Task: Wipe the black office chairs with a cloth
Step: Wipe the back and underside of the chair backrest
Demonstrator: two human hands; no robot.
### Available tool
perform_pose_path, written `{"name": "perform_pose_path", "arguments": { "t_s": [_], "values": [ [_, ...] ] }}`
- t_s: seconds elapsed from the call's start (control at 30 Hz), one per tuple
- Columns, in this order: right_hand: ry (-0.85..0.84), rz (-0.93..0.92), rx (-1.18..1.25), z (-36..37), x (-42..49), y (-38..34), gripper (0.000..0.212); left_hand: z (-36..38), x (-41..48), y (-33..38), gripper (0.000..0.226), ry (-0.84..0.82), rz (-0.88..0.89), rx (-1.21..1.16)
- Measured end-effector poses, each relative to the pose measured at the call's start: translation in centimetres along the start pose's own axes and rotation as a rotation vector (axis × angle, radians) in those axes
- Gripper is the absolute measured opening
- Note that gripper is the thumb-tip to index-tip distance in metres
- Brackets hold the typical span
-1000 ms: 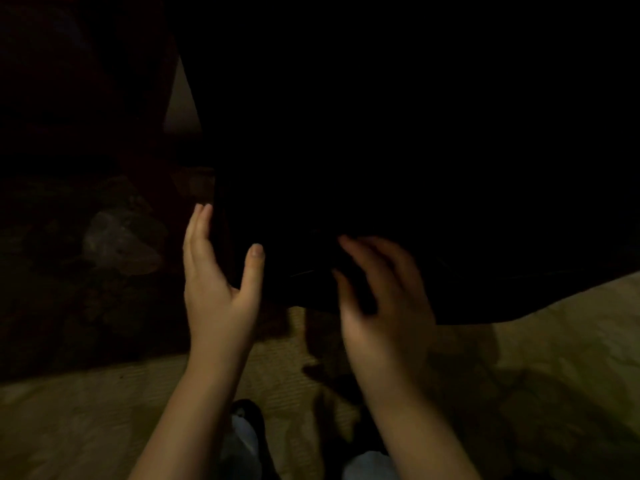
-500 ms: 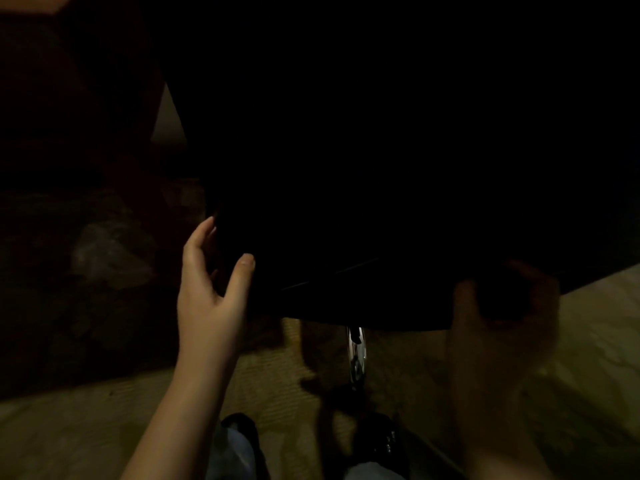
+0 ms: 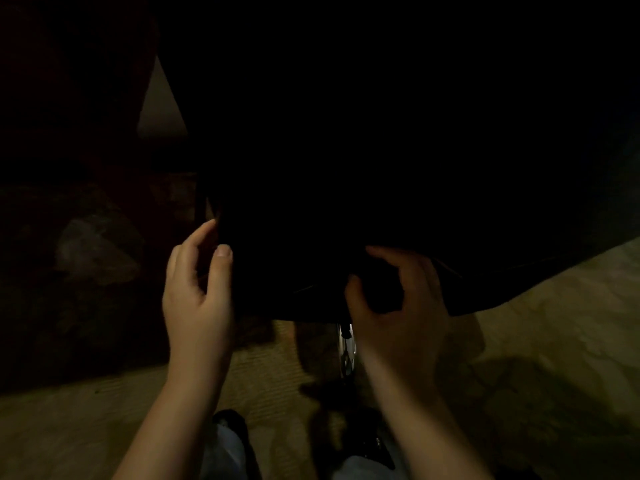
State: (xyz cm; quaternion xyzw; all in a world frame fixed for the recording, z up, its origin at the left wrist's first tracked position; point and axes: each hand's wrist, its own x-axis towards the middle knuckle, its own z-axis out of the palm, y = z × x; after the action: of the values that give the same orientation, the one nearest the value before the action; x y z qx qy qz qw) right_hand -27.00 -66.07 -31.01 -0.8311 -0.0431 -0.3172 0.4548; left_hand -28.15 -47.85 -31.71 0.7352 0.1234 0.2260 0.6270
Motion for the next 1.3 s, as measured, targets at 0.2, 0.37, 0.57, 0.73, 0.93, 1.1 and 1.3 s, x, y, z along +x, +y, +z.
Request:
{"name": "perform_pose_path", "arguments": {
  "t_s": [0.2, 0.37, 0.57, 0.73, 0.93, 1.1, 1.3],
  "values": [
    [0.228, 0.206, -0.029, -4.9, 2.5, 3.3, 0.036, 0.4, -0.2, 0.3, 0.022, 0.011, -0.015, -0.028],
    [0.417, 0.435, 0.068, -6.7, 4.2, 5.3, 0.035, 0.8, -0.6, 1.0, 0.025, -0.032, -0.005, -0.043],
    [0.464, 0.404, 0.095, -4.2, 3.1, 3.3, 0.029, 1.8, -1.4, 1.7, 0.028, -0.107, -0.068, -0.126],
    [0.27, 0.248, 0.183, -0.6, -1.5, -1.7, 0.033, 2.4, -1.9, 2.1, 0.026, -0.123, -0.065, -0.121],
    [-0.155, -0.102, -0.004, 2.1, -4.5, -4.1, 0.025, 2.1, -1.8, 2.2, 0.032, -0.117, -0.133, -0.176],
    [0.027, -0.189, -0.011, -0.3, -1.7, -3.1, 0.031, 2.0, -1.6, 2.1, 0.036, -0.113, -0.16, -0.191],
    [0.336, 0.178, 0.022, -5.2, 2.6, 2.1, 0.048, 1.8, -1.3, 1.8, 0.044, -0.135, -0.184, -0.271]
  ]
}}
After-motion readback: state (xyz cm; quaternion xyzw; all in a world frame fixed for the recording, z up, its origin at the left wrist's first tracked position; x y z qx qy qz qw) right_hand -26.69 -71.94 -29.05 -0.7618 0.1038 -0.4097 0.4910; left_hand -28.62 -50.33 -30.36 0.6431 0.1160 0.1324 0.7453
